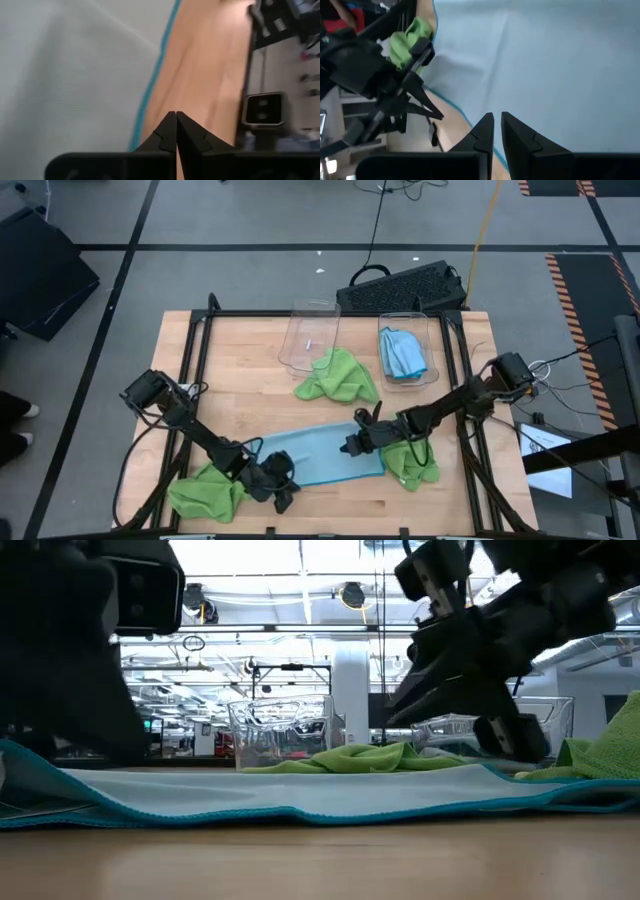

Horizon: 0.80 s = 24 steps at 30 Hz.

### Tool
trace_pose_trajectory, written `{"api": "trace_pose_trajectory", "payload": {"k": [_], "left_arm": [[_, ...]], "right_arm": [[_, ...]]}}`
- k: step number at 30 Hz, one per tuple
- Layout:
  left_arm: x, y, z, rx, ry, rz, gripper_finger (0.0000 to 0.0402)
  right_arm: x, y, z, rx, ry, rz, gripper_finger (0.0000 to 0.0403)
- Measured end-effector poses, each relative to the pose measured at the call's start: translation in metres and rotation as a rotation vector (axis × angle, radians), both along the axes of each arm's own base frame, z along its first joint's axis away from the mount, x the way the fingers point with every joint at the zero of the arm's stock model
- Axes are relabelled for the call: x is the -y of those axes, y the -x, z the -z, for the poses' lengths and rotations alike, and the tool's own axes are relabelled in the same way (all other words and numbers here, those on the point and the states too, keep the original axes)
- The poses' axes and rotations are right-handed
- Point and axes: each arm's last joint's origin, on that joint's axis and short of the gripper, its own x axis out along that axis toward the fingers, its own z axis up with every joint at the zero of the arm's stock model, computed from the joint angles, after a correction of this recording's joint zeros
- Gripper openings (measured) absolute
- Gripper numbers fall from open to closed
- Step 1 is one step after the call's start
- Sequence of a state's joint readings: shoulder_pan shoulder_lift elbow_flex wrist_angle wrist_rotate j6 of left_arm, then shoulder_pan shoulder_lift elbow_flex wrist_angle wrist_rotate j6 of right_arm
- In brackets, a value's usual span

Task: Fold microfiber towels
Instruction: Fold the blue microfiber towel

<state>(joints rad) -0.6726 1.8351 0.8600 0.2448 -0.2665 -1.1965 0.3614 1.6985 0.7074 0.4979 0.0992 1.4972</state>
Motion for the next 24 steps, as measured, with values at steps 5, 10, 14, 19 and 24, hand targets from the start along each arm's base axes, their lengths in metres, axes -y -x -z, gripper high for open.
{"api": "trace_pose_trajectory", "payload": {"k": [5,10,14,19,24], "left_arm": [[0.004,-0.002,-0.005,0.042,0.069,-0.019,0.0013],[0.003,-0.001,-0.016,0.068,0.081,-0.013,0.0004],[-0.007,0.006,-0.032,0.052,0.008,-0.016,0.0009],[-0.032,0.021,-0.053,-0.051,-0.117,-0.046,0.0032],[-0.065,0.036,-0.064,-0.259,-0.148,-0.064,0.0072]], "right_arm": [[-0.009,0.004,-0.005,0.013,-0.014,-0.029,0.0026],[-0.008,0.012,-0.02,0.007,-0.008,-0.036,0.0026],[-0.001,0.022,-0.033,-0.035,0.036,-0.028,0.0026],[0.011,0.029,-0.041,-0.066,0.107,0.041,0.0027],[0.021,0.027,-0.043,-0.064,0.133,0.057,0.0027]]}}
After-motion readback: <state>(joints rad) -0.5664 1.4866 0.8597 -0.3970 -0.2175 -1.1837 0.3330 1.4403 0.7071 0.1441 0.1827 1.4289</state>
